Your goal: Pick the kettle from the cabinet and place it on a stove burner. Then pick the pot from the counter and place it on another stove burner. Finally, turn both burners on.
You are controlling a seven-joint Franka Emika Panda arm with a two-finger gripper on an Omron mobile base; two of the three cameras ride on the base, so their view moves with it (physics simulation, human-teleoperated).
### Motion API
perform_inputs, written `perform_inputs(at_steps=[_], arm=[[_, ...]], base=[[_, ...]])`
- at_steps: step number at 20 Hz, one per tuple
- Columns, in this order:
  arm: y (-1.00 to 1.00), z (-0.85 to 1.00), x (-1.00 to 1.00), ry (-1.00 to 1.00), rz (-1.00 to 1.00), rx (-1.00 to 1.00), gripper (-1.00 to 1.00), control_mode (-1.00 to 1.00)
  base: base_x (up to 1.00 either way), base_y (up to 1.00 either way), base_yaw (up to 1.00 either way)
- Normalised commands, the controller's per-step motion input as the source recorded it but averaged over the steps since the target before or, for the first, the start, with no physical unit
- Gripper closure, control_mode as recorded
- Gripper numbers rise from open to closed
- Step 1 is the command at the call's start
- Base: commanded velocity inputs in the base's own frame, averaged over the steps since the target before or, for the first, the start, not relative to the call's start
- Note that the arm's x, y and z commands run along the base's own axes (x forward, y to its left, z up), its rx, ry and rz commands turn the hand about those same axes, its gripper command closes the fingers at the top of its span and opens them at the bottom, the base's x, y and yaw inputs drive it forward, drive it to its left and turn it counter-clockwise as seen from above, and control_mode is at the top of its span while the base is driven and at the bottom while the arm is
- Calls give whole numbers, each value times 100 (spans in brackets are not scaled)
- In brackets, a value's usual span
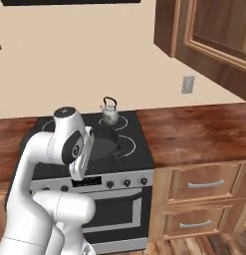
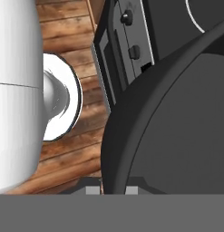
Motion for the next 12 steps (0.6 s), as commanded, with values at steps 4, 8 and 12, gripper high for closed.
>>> perform_inputs(at_steps=[4,8,12], arm=[[0,0,0,0,0,0,100,100],[0,0,0,0,0,0,100,100],[0,0,0,0,0,0,100,100]], base=[[13,40,0],[26,36,0],[36,28,0]])
